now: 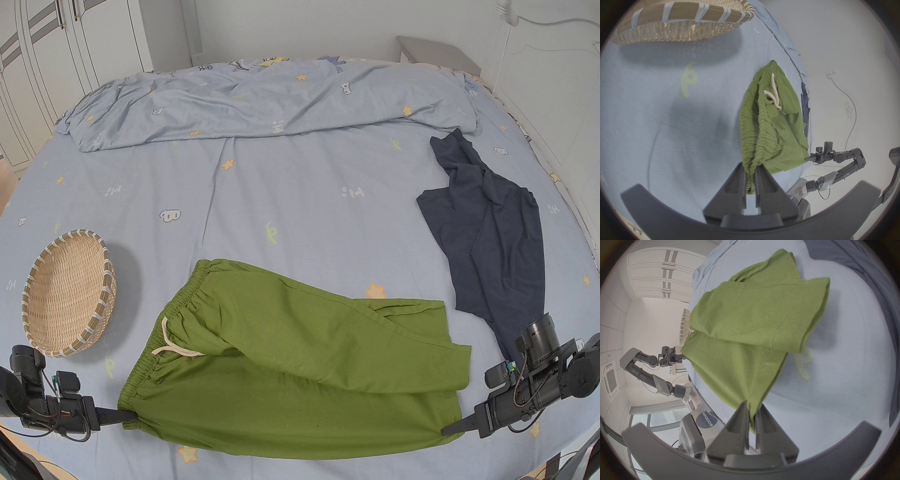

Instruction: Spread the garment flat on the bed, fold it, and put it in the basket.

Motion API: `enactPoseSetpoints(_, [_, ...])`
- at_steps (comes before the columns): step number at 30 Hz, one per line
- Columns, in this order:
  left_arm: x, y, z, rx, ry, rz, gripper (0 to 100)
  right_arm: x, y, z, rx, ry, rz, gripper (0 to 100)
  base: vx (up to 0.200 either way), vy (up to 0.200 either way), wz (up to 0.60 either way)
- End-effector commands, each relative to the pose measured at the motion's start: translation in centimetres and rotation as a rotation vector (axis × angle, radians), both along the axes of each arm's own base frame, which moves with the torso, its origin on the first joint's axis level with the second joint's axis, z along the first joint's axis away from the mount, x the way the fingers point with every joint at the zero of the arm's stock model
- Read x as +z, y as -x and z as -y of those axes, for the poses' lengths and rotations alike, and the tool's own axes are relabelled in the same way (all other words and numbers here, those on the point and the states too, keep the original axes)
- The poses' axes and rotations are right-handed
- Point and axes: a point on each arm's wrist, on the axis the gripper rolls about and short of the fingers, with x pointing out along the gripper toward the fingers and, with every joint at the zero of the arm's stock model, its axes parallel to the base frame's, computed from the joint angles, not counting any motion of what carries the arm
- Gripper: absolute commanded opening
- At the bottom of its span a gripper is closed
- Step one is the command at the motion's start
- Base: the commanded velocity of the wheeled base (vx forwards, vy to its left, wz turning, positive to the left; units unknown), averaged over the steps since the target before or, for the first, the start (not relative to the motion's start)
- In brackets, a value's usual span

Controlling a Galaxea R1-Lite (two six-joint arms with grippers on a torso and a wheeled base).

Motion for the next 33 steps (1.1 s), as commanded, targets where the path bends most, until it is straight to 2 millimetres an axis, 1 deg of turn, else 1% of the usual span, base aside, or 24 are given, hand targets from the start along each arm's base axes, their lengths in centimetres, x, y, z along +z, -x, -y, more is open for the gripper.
enactPoseSetpoints(1, [-0.3, 0.1, 0.0, 0.0, 0.009, -0.016, 0, -0.5, -0.2, -0.1, 0.001, 0.004, -0.023, 0, 0.0, 0.0, 0.0])
enactPoseSetpoints(4, [-0.6, 0.5, 0.3, -0.011, 0.005, -0.033, 0, -1.0, -0.8, 0.0, -0.008, 0.001, -0.015, 0, 0.0, 0.0, 0.0])
enactPoseSetpoints(7, [-0.8, 0.9, 0.4, -0.024, -0.02, -0.036, 0, -1.4, -0.9, -0.1, -0.007, 0.004, -0.021, 0, 0.0, 0.0, 0.0])
enactPoseSetpoints(12, [-1.0, 1.2, 0.7, -0.036, -0.022, -0.047, 0, -1.4, -0.9, -0.1, -0.009, 0.005, -0.022, 0, 0.0, 0.0, 0.0])
enactPoseSetpoints(15, [-1.2, 1.7, 1.1, -0.057, -0.032, -0.056, 0, -1.4, -0.9, 0.0, -0.01, 0.005, -0.022, 0, 0.0, 0.0, 0.0])
enactPoseSetpoints(25, [-1.4, 1.7, 1.1, -0.061, -0.036, -0.07, 0, -1.5, -0.7, 0.0, -0.006, 0.007, -0.028, 0, 0.0, 0.0, 0.0])
enactPoseSetpoints(26, [-1.4, 1.7, 1.1, -0.062, -0.037, -0.069, 100, -1.5, -0.6, 0.0, -0.006, 0.008, -0.029, 0, 0.0, 0.0, 0.0])
enactPoseSetpoints(27, [-1.5, 1.8, 1.2, -0.066, -0.038, -0.07, 100, -1.5, -0.6, -0.1, 0.001, 0.008, -0.027, 0, 0.0, 0.0, 0.0])
enactPoseSetpoints(28, [-1.5, 1.8, 1.3, -0.073, -0.039, -0.069, 100, -1.5, -0.6, -0.1, 0.001, 0.008, -0.028, 100, 0.0, 0.0, 0.0])
enactPoseSetpoints(33, [-1.3, 1.8, 1.2, -0.061, -0.074, -0.072, 100, -1.4, -0.5, -0.1, 0.001, 0.003, -0.022, 100, 0.0, 0.0, 0.0])
